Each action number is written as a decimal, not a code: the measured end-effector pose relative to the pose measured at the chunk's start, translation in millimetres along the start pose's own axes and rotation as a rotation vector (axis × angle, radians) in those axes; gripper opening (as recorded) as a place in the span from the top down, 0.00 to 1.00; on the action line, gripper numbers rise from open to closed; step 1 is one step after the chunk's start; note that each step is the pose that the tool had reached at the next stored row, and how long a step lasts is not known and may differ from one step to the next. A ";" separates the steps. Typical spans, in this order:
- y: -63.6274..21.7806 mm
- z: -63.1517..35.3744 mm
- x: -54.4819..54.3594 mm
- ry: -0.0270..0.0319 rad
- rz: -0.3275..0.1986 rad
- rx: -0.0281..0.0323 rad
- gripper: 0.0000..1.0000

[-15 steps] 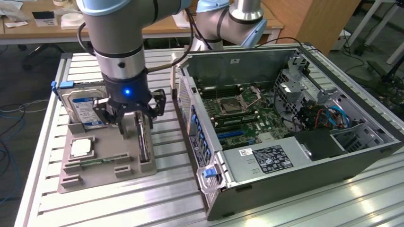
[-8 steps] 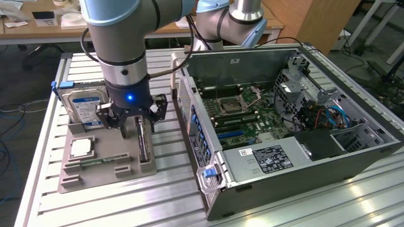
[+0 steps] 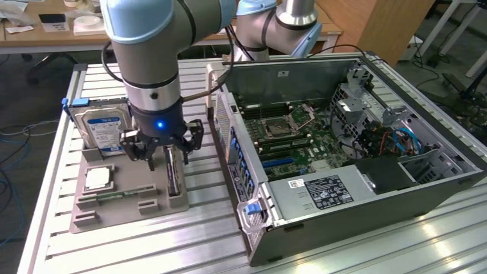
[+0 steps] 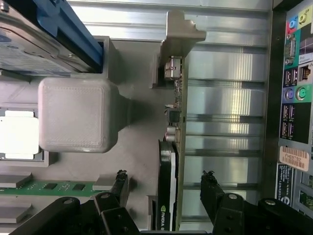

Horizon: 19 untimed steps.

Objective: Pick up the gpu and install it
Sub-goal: 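Pick up the gpu and move the gpu toward the slot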

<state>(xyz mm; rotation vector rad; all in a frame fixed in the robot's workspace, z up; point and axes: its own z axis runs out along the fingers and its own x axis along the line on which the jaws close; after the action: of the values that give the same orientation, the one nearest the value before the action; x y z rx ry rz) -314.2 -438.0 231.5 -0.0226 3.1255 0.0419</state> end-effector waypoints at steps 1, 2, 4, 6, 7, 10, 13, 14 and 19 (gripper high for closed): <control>0.0 0.8 -1.1 0.0001 0.001 0.0000 0.29; -0.1 1.6 -2.0 0.0003 0.001 0.0000 0.29; 0.0 3.7 -2.9 0.0002 0.001 -0.0003 0.29; -0.1 5.7 -2.9 0.0003 0.004 -0.0002 0.29; -0.2 6.9 -2.9 0.0002 0.007 -0.0001 0.29; -0.3 10.6 -2.9 -0.0002 0.022 0.0002 0.29; 0.5 12.8 -2.4 -0.0009 0.046 0.0006 0.29; 1.0 13.1 -2.4 -0.0011 0.051 0.0006 0.29; 1.0 13.1 -2.4 -0.0011 0.052 0.0007 0.37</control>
<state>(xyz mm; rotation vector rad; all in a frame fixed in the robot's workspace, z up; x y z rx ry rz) -311.6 -436.6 218.4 0.0587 3.1246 0.0415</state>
